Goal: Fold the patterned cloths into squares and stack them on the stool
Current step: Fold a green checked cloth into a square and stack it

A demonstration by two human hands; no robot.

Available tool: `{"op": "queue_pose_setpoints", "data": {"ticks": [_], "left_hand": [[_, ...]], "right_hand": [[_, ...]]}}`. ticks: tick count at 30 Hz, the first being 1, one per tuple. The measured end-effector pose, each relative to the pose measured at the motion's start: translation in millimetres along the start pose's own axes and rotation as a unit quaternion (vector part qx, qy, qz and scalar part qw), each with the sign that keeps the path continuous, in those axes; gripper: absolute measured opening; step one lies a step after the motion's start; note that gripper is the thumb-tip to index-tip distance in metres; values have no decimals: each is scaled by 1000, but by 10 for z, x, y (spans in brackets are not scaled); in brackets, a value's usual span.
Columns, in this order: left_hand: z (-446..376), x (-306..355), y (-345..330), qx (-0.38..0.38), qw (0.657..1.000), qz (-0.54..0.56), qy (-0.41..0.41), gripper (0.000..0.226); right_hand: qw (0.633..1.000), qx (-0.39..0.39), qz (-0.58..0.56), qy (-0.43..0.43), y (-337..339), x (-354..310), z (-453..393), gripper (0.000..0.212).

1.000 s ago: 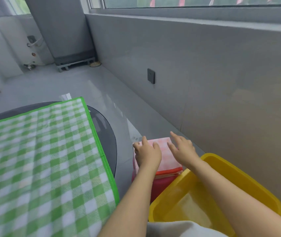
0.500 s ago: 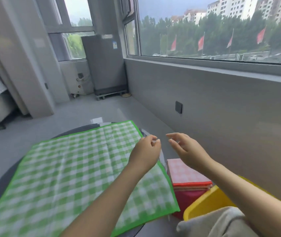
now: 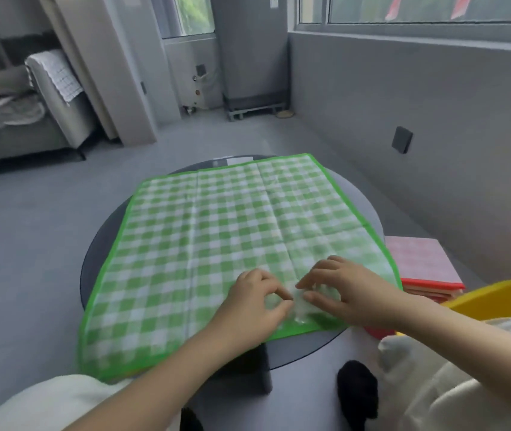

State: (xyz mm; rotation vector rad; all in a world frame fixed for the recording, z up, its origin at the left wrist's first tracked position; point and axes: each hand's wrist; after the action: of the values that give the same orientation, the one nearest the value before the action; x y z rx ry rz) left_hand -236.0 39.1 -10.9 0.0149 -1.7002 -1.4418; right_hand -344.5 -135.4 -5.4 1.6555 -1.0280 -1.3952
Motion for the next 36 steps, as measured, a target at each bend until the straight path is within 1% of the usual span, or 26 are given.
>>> {"op": "queue_pose_setpoints", "data": {"ticks": [1,3,6,9,12,14,16,19,21,24,26,29,32,34,36], "left_hand": [[41,-34,-9,-8,1000,0,-10,13],[127,-101,-28,-23,999,3,-30,17],[215,-174,-33,-26,998,24,-49,20],[251,-208,-12,-35,997,51,-38,17],[265,-216,4,-34,997,69,-24,16],[274,-213,16,-37,996,78,-11,15],[273,-216,42,-33,996,77,0,12],[261,-214,145,-6,998,61,26,5],[250,-208,266,2,998,40,51,7],[240,-195,493,16,996,-35,84,18],[220,-153,635,36,993,-64,94,24],[189,-28,832,91,984,-128,85,26],[186,78,1021,122,978,-154,65,25],[196,115,1141,115,980,-153,60,24],[206,151,1253,90,980,-165,58,24]], "right_hand": [[1000,-9,0,12,-29,-8,22,43],[999,-23,-4,27,-65,-26,73,42],[999,-33,-10,39,-85,-46,118,41],[999,-30,-24,36,-104,-56,120,38],[998,-26,-44,33,-112,-72,109,28],[998,-26,-54,15,-77,-100,86,16],[998,-14,-64,-10,-46,-134,44,8],[996,4,-59,-71,-42,-185,-17,8],[993,27,-54,-105,-31,-225,-44,9],[988,70,-1,-138,56,-314,-114,11],[980,97,87,-150,138,-387,-198,15],[961,137,191,-143,273,-503,-327,21],[951,158,228,-139,449,-610,-390,22],[949,161,235,-136,561,-669,-397,21],[950,154,239,-128,640,-716,-405,20]]}}
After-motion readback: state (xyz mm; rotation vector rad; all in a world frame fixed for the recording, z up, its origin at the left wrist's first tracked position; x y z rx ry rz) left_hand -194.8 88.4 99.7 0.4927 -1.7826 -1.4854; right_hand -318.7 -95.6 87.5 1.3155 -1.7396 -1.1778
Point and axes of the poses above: each hand's wrist, its own z-axis away from the middle knuckle, its own y-axis out of the back of the hand, x = y × z, and after that the axes turned 6 degrees about y, right-handed
